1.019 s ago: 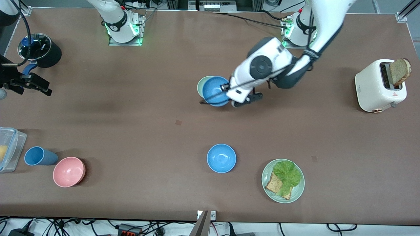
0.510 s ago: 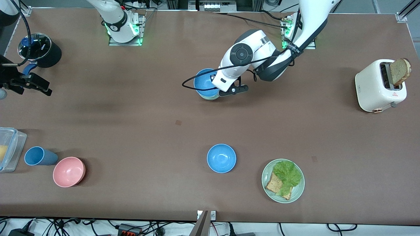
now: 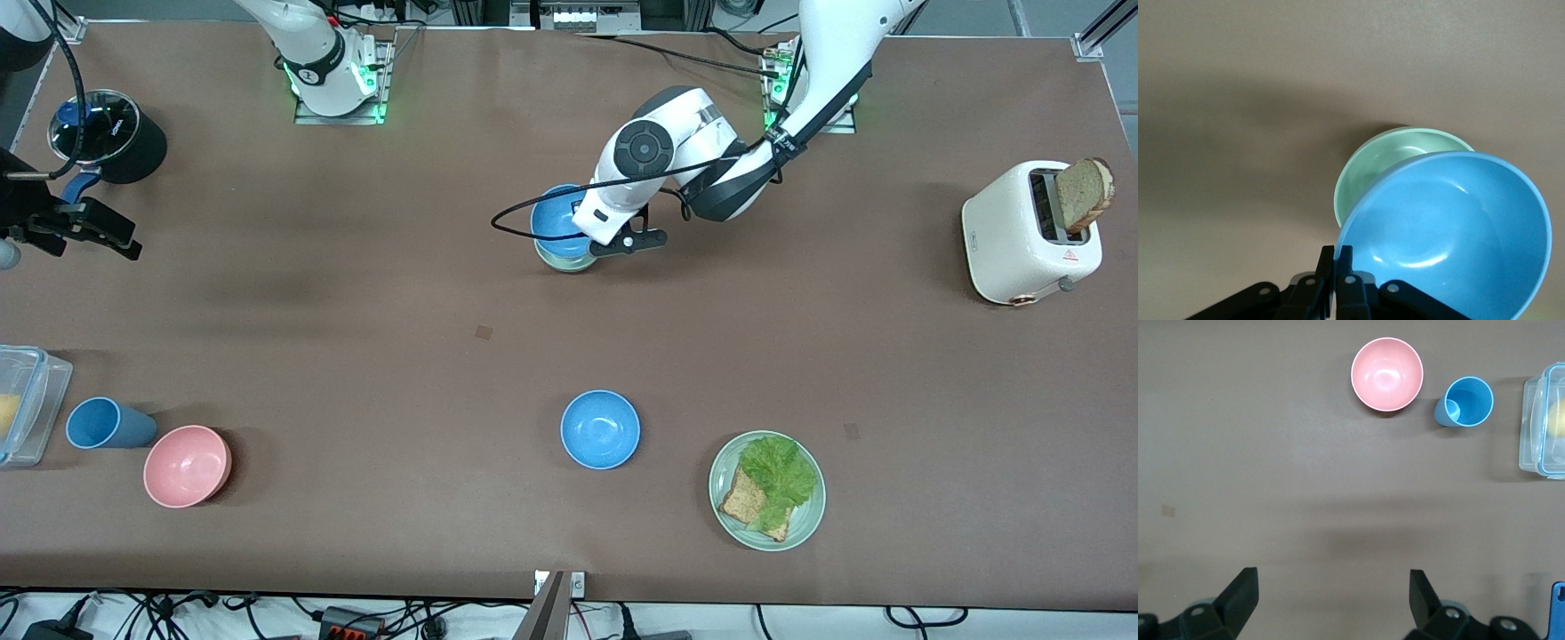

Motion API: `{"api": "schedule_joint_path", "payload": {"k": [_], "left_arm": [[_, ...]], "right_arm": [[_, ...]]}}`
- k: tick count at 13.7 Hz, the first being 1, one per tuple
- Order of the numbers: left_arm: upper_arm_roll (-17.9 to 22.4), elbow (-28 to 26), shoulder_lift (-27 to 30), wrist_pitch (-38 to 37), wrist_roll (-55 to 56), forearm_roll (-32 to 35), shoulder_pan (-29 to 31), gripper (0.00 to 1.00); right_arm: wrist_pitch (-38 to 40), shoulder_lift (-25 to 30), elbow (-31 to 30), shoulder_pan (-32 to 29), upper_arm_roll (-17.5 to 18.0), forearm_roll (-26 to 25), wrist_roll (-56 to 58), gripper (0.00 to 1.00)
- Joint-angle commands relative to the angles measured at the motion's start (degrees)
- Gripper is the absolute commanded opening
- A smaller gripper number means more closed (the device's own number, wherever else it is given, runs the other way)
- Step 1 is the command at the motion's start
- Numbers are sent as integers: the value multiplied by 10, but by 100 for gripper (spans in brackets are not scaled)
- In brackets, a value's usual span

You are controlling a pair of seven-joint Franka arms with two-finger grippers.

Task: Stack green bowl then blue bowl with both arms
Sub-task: 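Lower the blue bowl into the green bowl with the left gripper, then open the left gripper and lift it off the stacked bowls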

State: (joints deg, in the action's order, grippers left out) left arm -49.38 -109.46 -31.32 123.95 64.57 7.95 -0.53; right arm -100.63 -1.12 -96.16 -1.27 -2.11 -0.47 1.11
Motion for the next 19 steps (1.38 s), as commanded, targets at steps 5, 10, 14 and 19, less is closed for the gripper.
{"api": "schedule_joint_path", "payload": {"k": [5, 10, 14, 19], "left_arm": [[14, -1, -20, 24, 11, 55, -7, 2], [12, 3, -34, 37, 43, 82, -12, 7], [8, 10, -25, 20, 44, 79, 2, 29], [-47, 60, -19, -67, 36, 75, 58, 31]], "right_arm": [[4, 9, 0, 1, -1, 3, 8, 100], [8, 9, 2, 1, -2, 4, 11, 100], [9, 8, 4, 1, -2, 4, 12, 100], [16, 8, 6, 1, -2, 4, 12, 100]]}}
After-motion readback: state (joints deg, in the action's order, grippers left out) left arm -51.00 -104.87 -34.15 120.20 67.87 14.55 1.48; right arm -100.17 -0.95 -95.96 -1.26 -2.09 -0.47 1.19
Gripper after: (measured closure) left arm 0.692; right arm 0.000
